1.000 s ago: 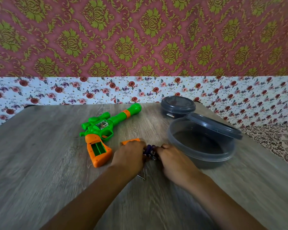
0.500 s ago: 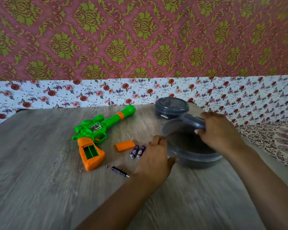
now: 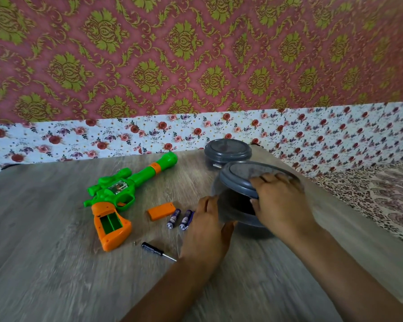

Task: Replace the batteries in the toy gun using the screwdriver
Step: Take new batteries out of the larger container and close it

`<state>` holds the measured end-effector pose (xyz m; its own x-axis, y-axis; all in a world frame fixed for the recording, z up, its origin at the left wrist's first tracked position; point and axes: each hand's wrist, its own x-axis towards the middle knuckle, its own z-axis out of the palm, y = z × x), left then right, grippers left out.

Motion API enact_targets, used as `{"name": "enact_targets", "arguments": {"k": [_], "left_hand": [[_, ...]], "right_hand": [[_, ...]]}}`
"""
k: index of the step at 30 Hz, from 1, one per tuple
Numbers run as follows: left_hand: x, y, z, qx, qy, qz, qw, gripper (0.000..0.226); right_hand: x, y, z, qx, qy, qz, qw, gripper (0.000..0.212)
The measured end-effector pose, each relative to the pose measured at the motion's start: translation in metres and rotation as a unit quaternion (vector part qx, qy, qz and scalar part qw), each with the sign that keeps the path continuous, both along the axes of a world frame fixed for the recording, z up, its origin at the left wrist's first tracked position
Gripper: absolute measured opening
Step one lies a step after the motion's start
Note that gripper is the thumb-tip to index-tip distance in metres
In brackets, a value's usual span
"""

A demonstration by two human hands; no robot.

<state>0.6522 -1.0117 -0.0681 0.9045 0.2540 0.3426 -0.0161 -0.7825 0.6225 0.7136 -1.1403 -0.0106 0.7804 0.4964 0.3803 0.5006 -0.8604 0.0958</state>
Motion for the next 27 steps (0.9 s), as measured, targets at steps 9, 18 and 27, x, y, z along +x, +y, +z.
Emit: {"name": "enact_targets", "arguments": {"k": [9,18,27], "left_hand": [[0.000,-0.004,-0.006,-0.029,-0.017,-0.008,0.999,0.070],[0.003,0.000,-0.005,0.039,-0.051,-0.006,0.998,0.087],[0.013,-0.014,-0.003,0.105,-0.019,-0.023,0.994,0.096]], "right_hand": [[-0.031,0.010,0.003,-0.007,0.013,0.031,0.999,0.039],[-0.007,-0.014,0.011,0.177,0.113,0.085,0.974,0.034],[0.078,-0.017,0.000,0.104,0.174,-0.011,0.979,0.046]]}}
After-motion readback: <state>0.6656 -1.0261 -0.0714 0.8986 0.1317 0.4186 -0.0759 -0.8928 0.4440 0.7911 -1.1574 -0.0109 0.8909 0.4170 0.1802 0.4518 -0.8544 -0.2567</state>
